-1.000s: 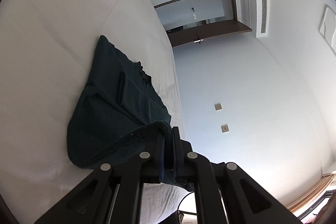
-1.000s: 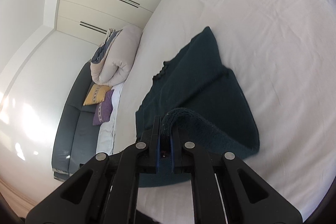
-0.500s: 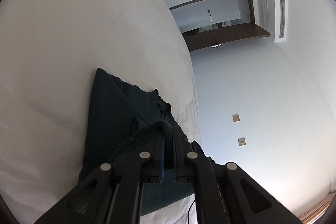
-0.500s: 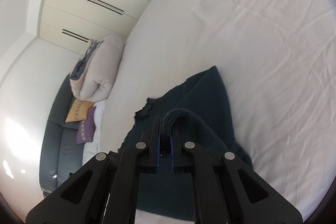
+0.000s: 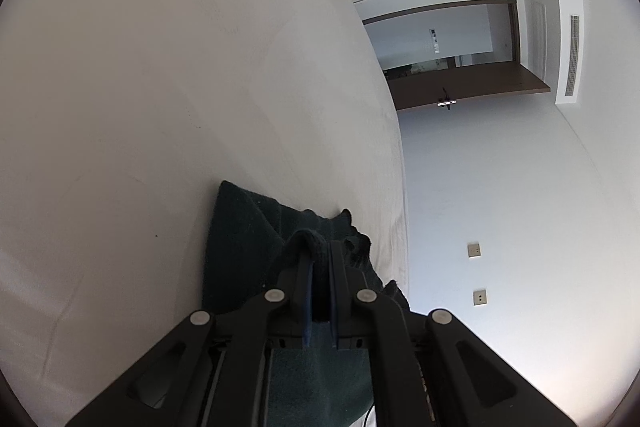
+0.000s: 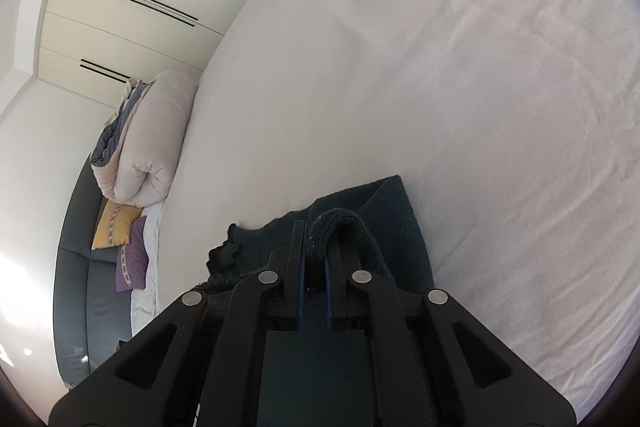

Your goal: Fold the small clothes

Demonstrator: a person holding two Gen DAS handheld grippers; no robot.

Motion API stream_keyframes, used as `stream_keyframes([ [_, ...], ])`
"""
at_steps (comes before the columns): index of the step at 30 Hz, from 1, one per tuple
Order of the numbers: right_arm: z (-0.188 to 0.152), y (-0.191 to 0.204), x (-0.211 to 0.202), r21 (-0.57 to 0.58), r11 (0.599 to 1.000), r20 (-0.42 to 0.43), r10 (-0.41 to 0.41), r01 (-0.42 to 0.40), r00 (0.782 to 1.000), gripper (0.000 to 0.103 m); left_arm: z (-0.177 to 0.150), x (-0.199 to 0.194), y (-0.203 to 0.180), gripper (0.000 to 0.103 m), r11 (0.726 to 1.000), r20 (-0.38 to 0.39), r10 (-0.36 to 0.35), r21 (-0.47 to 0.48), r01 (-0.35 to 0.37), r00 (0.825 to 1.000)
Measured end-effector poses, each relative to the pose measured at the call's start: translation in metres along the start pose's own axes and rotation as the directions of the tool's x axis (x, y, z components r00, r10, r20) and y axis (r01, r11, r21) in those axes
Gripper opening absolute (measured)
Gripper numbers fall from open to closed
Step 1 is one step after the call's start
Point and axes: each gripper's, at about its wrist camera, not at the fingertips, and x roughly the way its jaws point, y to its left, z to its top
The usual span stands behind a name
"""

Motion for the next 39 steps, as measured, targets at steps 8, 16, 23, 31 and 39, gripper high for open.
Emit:
stream_keyframes([
  [8,-0.003,0.007,0.002,-0.057,0.998,0.117,-0.016,0.023,0.993,0.084,-0.004,-0.009,0.012,0.075,1.0,0.044,0.029,-0.003,-0.029,0.999],
  [16,-0.032,0.01,-0.033,-0.105,0.993,0.151,-0.031,0.048,0.988,0.084,-0.045,-0.031,-0.012,0.075,0.987,0.068,0.08,0.131,-0.088,0.995],
  [23,-0.099,0.004,-0.062,-0.269,0.944,0.152,-0.153,0.19,0.977,0.084,-0.094,-0.043,-0.011,0.075,0.962,0.073,0.145,0.222,-0.158,0.987],
  [31,-0.138,-0.012,-0.091,-0.311,0.922,0.185,-0.179,0.23,0.966,0.082,-0.124,-0.042,0.002,0.068,0.925,0.067,0.247,0.28,-0.256,0.967],
  [39,-0.154,-0.018,-0.089,-0.369,0.892,0.141,-0.225,0.262,0.964,0.051,-0.135,-0.043,0.012,0.035,0.883,0.081,0.332,0.324,-0.34,0.94],
])
